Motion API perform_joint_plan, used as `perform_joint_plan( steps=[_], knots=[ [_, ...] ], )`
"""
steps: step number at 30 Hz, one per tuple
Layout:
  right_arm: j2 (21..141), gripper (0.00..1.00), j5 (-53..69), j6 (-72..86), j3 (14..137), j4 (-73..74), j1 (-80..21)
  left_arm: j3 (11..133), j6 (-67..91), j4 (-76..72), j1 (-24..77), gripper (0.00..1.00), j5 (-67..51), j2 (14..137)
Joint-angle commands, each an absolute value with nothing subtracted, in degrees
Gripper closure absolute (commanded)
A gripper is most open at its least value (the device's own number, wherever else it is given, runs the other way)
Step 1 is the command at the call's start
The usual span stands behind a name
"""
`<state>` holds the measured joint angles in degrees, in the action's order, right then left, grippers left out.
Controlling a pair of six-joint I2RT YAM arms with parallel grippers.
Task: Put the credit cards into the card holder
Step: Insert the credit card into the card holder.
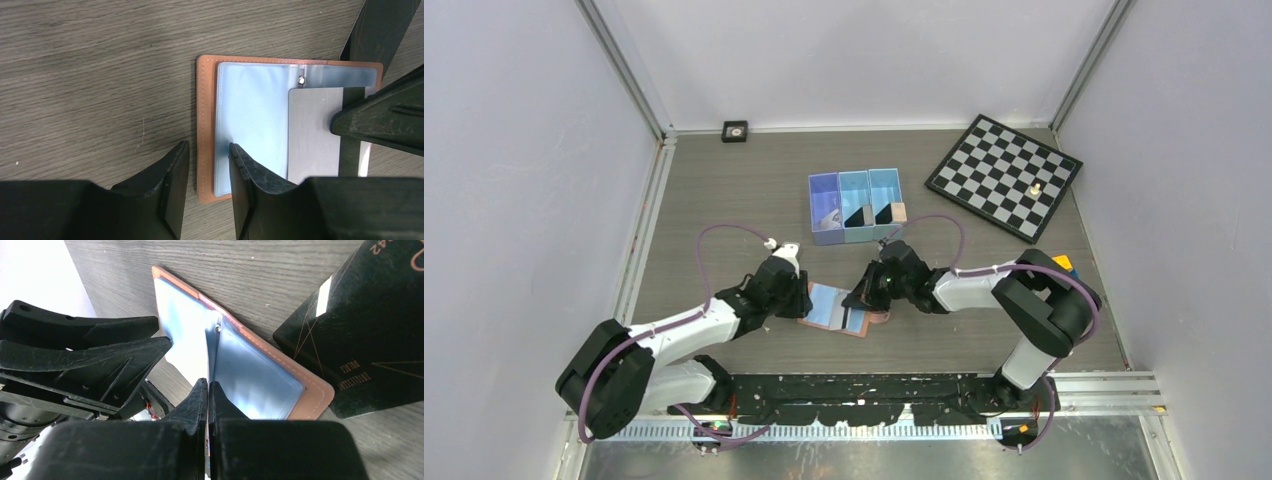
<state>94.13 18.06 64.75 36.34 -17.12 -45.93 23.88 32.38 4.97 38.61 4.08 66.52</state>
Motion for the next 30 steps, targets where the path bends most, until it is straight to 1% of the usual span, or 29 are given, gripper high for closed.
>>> perform_joint_plan(
  steps=[1, 9, 16, 21, 30],
  knots=[
    [96.0, 1.0, 16.7, 64.1, 38.1, -20.3, -46.2, 24.7, 31.4, 5.6, 38.5, 0.63, 5.1, 67.2],
    [98.1, 1.0, 14.3, 63.0, 38.6, -20.4, -46.1, 24.7, 31.3, 5.5, 38.5, 0.64, 4.8, 67.3],
    [98.1, 1.0, 11.1, 61.0, 39.2, -16.8, -46.1, 24.9, 31.4, 5.7, 38.4, 0.66, 4.9, 67.6],
    [98.1, 1.0, 9.5, 60.9, 39.4, -14.7, -45.9, 25.1, 31.5, 5.9, 38.4, 0.71, 5.2, 68.1],
    [98.3, 1.0, 6.0, 61.5, 39.9, -9.8, -45.8, 25.3, 31.6, 6.2, 38.4, 0.72, 5.4, 68.3]
  ],
)
